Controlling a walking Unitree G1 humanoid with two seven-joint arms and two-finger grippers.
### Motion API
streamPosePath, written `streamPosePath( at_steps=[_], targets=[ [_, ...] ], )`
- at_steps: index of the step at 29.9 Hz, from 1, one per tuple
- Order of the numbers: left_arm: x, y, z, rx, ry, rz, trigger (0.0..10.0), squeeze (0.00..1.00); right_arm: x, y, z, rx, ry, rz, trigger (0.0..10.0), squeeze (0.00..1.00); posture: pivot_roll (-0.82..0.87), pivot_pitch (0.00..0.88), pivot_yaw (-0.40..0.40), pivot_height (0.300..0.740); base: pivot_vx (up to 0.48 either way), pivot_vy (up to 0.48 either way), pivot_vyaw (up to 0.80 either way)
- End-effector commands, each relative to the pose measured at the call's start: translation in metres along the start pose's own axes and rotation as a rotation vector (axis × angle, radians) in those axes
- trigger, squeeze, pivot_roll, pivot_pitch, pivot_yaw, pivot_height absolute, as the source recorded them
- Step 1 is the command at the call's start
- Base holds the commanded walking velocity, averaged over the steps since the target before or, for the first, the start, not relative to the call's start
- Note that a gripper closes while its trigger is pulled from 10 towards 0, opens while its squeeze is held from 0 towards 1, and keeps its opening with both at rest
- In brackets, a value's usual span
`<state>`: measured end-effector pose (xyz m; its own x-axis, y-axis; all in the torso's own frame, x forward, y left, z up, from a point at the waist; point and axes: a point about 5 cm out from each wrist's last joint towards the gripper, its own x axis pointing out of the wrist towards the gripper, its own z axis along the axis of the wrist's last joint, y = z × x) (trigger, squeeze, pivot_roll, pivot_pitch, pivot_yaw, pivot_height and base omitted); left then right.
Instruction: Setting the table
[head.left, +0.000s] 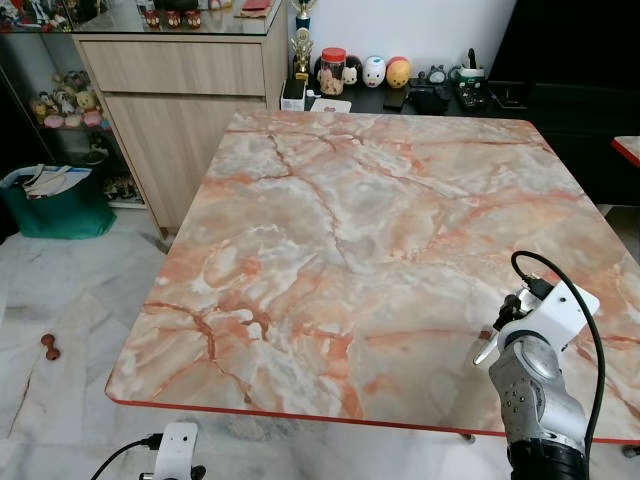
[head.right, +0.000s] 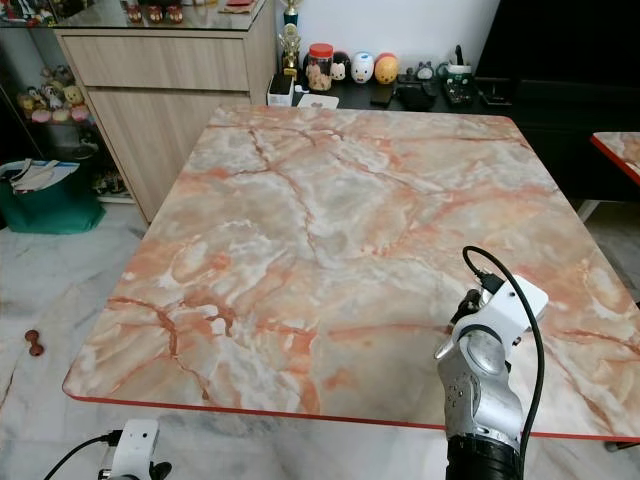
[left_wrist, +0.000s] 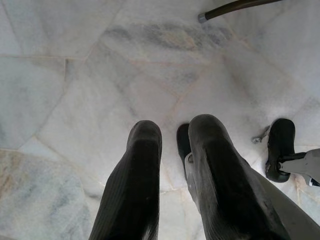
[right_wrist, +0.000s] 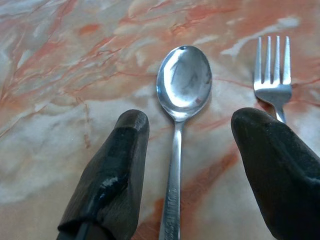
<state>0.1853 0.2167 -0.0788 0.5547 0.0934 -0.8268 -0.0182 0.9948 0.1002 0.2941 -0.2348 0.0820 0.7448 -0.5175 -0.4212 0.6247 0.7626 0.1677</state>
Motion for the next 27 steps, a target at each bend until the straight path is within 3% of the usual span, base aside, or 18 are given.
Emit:
streamPosePath(
  at_steps=[1,10,16,27],
  targets=[
    [-0.001,0.003,-0.007,-0.001,0.032,0.004,10.0,0.0,0.004,-0.001,0.004,0.013,-0.004,-0.012,10.0,0.0,-0.03,0.0,-0.037,0.74,0.0,0.0,0.0],
    [-0.001,0.002,-0.009,-0.002,0.036,0.006,10.0,0.0,0.01,0.001,0.002,0.024,0.018,-0.016,10.0,0.0,-0.03,0.0,-0.04,0.74,0.0,0.0,0.0],
    [-0.002,-0.008,-0.015,-0.001,0.043,-0.009,10.0,0.0,0.011,0.0,-0.001,0.025,0.029,-0.022,10.0,0.0,-0.03,0.0,-0.041,0.74,0.0,0.0,0.0],
    [-0.002,-0.006,-0.018,-0.003,0.046,-0.011,10.0,0.0,0.013,0.0,-0.012,0.004,0.08,-0.004,10.0,0.0,-0.03,0.0,-0.043,0.74,0.0,0.0,0.0]
  ],
)
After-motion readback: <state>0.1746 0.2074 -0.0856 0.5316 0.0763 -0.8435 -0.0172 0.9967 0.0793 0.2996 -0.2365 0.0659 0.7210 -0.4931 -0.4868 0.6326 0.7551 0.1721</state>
